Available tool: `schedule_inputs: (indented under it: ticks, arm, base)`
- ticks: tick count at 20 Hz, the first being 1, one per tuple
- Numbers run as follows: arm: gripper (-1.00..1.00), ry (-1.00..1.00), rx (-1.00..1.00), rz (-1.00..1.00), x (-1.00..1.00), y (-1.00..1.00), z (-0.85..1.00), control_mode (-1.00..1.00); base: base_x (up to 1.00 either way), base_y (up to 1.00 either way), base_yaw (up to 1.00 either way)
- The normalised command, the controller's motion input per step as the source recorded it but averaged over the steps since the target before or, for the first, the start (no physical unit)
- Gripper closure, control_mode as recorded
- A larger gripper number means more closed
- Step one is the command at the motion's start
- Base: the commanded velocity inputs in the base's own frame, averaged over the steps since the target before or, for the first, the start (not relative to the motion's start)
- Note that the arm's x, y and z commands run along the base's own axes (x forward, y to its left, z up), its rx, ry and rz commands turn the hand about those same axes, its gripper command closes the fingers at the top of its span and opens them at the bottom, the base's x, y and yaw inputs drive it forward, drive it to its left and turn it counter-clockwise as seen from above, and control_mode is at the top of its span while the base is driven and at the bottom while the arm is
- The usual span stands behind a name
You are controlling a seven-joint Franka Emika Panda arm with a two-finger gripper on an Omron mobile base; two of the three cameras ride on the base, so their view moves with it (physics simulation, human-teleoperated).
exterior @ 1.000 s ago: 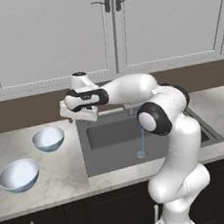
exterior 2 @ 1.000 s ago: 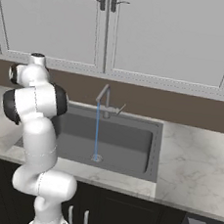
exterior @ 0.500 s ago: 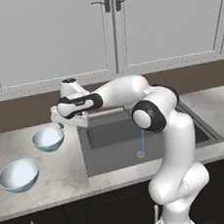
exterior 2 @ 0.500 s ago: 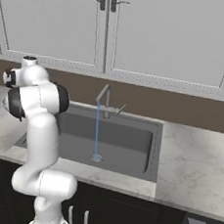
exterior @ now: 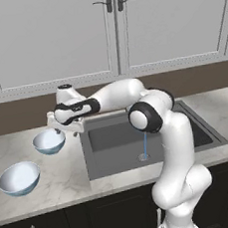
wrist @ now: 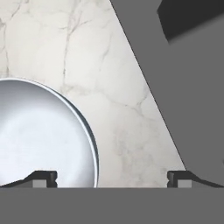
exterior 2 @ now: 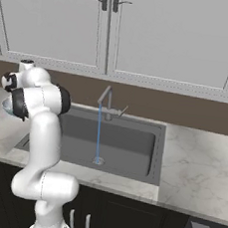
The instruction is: Rinse each bowl for a few seconds and place them down in the sink or on the counter.
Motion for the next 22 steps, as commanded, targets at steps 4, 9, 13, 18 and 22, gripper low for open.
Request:
schedule_inputs:
  ticks: [4, 9, 13, 18, 22]
  arm:
    - [-1.0, 0.0, 0.0, 0.0, 0.17, 0.13, -0.2, -1.0]
    - [-1.0, 0.0, 0.0, 0.0, 0.15, 0.09, -0.15, -1.0]
    - [-1.0, 0.0, 0.0, 0.0, 0.09, 0.1, -0.13, -1.0]
    - [-1.0, 0.0, 0.0, 0.0, 0.08, 0.12, -0.16, -1.0]
    - [-1.0, 0.0, 0.0, 0.0, 0.04, 0.07, -0.18, -1.0]
  base:
    - [0.0, 0.0, 0.0]
    - [0.0, 0.0, 0.0]
    - [0.0, 0.0, 0.0]
    - [0.0, 0.0, 0.0]
    - [0.0, 0.0, 0.0]
